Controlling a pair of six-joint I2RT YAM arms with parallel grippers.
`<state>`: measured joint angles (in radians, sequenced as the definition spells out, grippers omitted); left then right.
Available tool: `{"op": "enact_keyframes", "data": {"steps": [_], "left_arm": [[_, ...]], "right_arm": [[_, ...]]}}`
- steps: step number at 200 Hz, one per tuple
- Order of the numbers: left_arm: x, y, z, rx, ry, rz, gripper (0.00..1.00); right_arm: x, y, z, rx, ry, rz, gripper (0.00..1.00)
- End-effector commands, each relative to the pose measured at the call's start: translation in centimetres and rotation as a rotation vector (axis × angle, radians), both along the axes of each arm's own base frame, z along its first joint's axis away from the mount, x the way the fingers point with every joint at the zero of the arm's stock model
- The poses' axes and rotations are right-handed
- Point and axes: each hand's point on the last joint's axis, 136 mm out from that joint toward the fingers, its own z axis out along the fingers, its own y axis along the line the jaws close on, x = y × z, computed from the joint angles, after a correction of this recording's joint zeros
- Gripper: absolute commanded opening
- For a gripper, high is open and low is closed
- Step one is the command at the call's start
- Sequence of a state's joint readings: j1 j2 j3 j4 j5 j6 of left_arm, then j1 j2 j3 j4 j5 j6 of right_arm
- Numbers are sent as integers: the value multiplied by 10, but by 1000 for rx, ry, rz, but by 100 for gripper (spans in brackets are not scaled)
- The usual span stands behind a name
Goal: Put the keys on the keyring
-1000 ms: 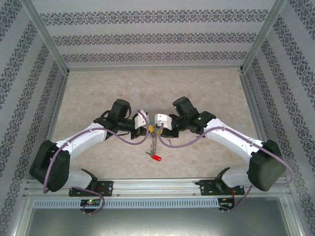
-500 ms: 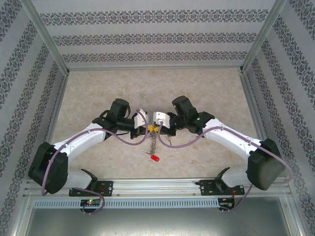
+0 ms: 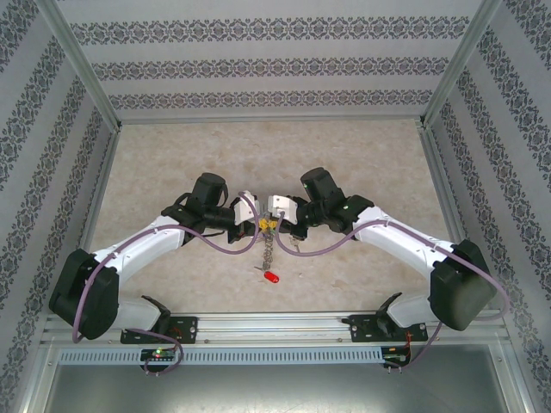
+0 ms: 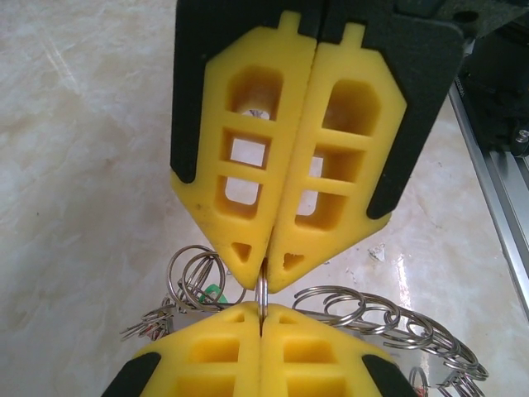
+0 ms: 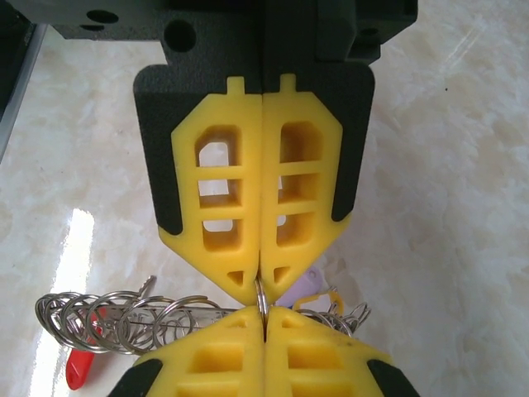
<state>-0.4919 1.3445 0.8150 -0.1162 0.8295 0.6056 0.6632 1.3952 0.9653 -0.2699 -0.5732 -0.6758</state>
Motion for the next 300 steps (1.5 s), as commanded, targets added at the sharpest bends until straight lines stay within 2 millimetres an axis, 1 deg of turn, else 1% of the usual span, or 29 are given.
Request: {"op": "enact_keyframes", "data": {"steps": [1, 4, 19, 52, 77, 102, 121, 163, 204, 300], "left_arm": [[-5, -7, 24, -65, -72, -36, 1], [-5, -6, 23, -65, -72, -34, 2], [-5, -4, 22, -74, -67, -26, 20], [-5, 2, 14, -105, -26, -23, 27], [-4, 5, 14, -140, 11, -28, 27], [4, 8, 17, -179, 18, -12, 28], [7, 10, 19, -193, 15, -6, 30], [7, 12, 20, -216, 41, -21, 32], [10, 9, 21, -234, 42, -22, 34], [12, 3, 39, -281, 36, -68, 34]], "right_arm": [[-4, 2, 0, 57, 53, 16, 0], [-3, 2, 2, 69, 56, 17, 0], [-1, 3, 9, 125, 71, 8, 0], [-1, 2, 19, 212, 100, 11, 0], [1, 1, 22, 273, 115, -3, 0], [3, 2, 26, 336, 126, -14, 0], [4, 2, 28, 371, 131, -21, 0], [8, 0, 39, 456, 138, -34, 0], [4, 0, 44, 484, 140, -20, 0], [0, 2, 49, 497, 160, 16, 0]]}}
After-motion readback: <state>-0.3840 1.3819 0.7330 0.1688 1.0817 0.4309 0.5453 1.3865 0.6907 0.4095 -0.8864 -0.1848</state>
